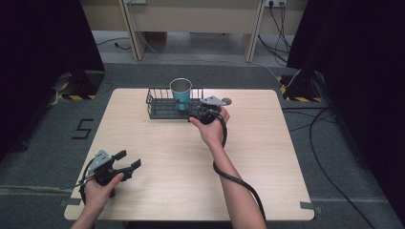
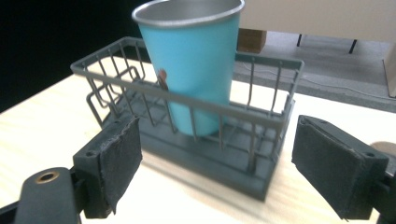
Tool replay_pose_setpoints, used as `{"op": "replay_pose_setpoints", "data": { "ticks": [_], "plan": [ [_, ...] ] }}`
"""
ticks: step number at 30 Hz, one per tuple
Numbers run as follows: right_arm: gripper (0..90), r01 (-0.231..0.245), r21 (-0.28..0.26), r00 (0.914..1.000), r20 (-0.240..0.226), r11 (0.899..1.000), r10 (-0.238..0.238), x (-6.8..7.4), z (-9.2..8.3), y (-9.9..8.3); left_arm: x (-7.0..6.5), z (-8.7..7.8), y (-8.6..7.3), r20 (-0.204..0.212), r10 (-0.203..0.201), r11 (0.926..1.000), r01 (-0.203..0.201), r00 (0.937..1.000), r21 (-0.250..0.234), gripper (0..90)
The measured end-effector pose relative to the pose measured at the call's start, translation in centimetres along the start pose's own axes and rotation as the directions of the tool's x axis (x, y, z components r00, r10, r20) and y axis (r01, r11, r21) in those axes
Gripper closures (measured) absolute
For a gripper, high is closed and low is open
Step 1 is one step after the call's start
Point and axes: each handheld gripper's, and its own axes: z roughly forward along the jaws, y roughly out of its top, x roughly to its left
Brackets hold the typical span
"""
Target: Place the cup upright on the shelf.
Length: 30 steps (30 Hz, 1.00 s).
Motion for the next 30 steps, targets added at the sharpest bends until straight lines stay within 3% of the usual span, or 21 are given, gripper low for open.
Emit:
{"op": "replay_pose_setpoints", "data": {
  "ticks": [7, 13, 30],
  "plan": [
    [17.6, 0.011, 0.014, 0.9999, 0.0, 1.0, -0.012, -0.7, -2.1, -1.2, 0.0, 0.0, 0.0, -0.003, 0.0, 1.0, 0.0, 1.0, 0.002, 17.4],
    [18.3, 0.011, 0.035, 0.9999, 0.005, 0.999, -0.011, -2.0, -5.4, -3.2, 0.1, -0.1, -0.1, -0.007, 0.002, 1.0, -0.002, 1.0, 0.002, 17.4],
    [19.3, -0.006, 0.032, 0.9993, 0.037, 0.999, 0.005, -4.6, -14.6, -10.1, 0.1, -0.4, -0.1, -0.018, 0.011, 0.9999, -0.011, 0.9998, 0.006, 17.4]
  ]
}}
